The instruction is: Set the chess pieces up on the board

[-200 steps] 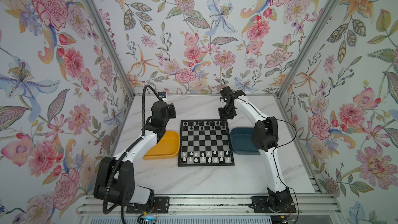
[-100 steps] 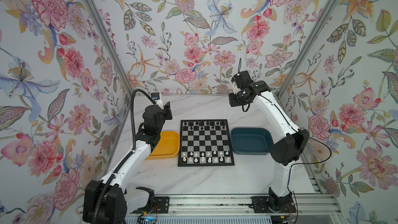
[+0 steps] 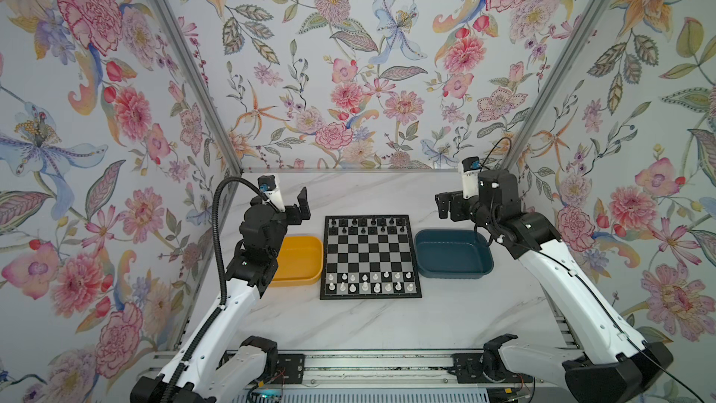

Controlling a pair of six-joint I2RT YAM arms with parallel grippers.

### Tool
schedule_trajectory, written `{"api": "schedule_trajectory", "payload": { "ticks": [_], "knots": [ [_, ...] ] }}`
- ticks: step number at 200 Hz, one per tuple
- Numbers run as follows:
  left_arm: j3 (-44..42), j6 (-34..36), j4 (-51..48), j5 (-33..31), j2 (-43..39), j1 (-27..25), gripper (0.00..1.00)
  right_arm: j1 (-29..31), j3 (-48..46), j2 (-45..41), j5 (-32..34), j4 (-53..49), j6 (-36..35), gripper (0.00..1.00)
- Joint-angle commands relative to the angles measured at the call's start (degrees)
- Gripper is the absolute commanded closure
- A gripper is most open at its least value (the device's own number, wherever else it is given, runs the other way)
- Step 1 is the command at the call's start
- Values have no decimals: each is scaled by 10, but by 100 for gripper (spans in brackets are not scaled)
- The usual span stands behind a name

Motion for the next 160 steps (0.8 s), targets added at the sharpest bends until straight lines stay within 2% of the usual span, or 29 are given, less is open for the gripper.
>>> {"api": "schedule_trajectory", "payload": {
  "ticks": [1, 20, 36, 66, 92, 114, 142, 160],
  "knots": [
    [-24, 13, 9, -30, -8, 5, 1, -7, -115, -69, 38, 170, -45, 1],
    [-55, 22, 33, -81, -13, 4, 1, -16, -222, -132, 42, 263, -80, 1],
    [-98, 36, 81, -129, -25, 4, 1, -18, -303, -172, 15, 335, -149, 1],
    [-188, 68, 201, -206, -44, 1, 1, -42, -434, -200, 29, 477, -157, 1],
    [-295, 122, 372, -271, -37, -7, 1, -92, -504, -178, -14, 562, -133, 1],
    [-387, 169, 555, -312, 3, -8, 1, -121, -540, -141, -31, 630, -121, 1],
    [-398, 207, 623, -320, 88, -8, 1, -150, -561, -82, -53, 698, -114, 1],
    [-410, 220, 723, -325, 159, -8, 1, -169, -570, -37, -72, 746, -104, 1]
  ]
}}
